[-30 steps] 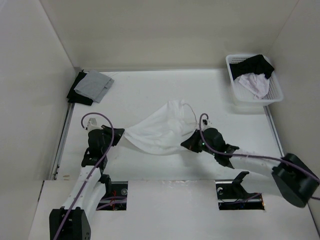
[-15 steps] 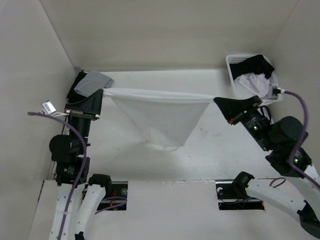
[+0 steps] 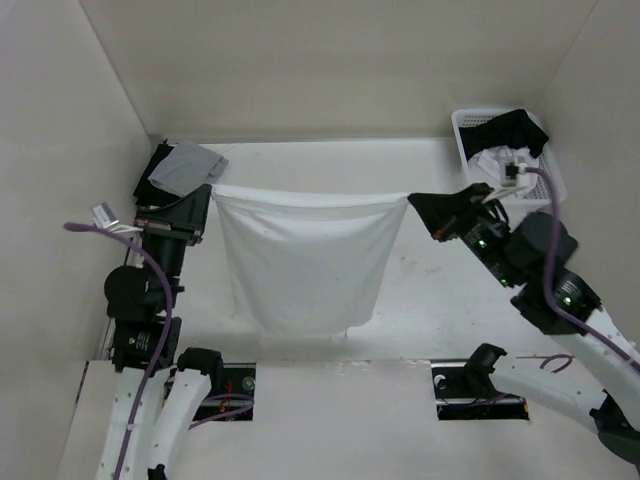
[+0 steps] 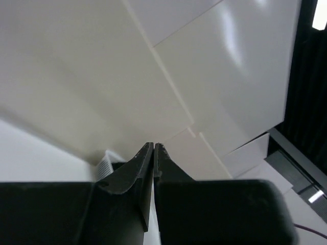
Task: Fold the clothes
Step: Flatten the tank top out
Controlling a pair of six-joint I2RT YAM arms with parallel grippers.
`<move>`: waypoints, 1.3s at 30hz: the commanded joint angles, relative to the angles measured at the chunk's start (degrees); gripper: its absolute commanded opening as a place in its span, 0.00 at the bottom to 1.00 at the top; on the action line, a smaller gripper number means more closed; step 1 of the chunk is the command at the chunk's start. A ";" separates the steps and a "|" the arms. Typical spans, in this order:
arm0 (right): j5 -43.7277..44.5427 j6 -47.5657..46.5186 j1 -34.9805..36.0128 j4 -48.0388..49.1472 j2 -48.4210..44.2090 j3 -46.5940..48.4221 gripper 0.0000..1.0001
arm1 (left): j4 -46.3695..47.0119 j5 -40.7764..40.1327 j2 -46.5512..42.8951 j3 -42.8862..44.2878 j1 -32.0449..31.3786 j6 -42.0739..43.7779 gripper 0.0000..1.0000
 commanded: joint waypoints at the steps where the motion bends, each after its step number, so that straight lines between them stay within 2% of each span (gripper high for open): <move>1: -4.11 1.10 -4.56 3.10 3.76 -3.79 0.03 | -2.07 -1.09 4.51 -5.56 -0.15 -1.98 0.02; 4: -10.79 2.95 -11.15 7.67 9.46 -6.00 0.04 | 1.60 -1.27 10.56 -8.64 1.35 -2.94 0.02; 7: -16.77 4.36 -17.39 12.85 18.07 -4.17 0.04 | 7.66 -1.18 20.74 -8.13 3.37 -4.43 0.02; 10: -20.82 4.89 -22.23 14.98 27.48 5.21 0.04 | 14.00 0.57 32.78 -0.69 3.99 -6.11 0.02; 13: -23.64 4.71 -25.13 11.48 34.95 19.25 0.03 | 15.07 4.78 41.32 12.31 3.81 -6.29 0.02; 16: -24.61 4.01 -26.11 7.87 37.61 29.04 0.03 | 15.16 6.73 44.51 21.21 4.07 -5.93 0.02; 19: -25.05 3.83 -26.90 7.42 36.74 30.04 0.04 | 15.51 6.91 43.46 21.94 5.04 -5.15 0.02; 24: -25.23 5.23 -27.43 12.24 32.79 16.19 0.04 | 18.83 6.90 40.56 9.31 6.53 -6.10 0.03; 30: -25.23 9.19 -27.25 23.22 25.58 -9.65 0.04 | 28.94 9.01 38.80 -14.94 8.12 -7.78 0.03; 35: -24.53 12.18 -25.32 32.97 24.34 -31.09 0.04 | 35.53 14.98 40.11 -32.35 11.63 -5.42 0.03; 39: -24.18 14.02 -23.57 37.91 24.78 -42.45 0.03 | 37.57 20.08 40.12 -40.89 15.32 -3.30 0.03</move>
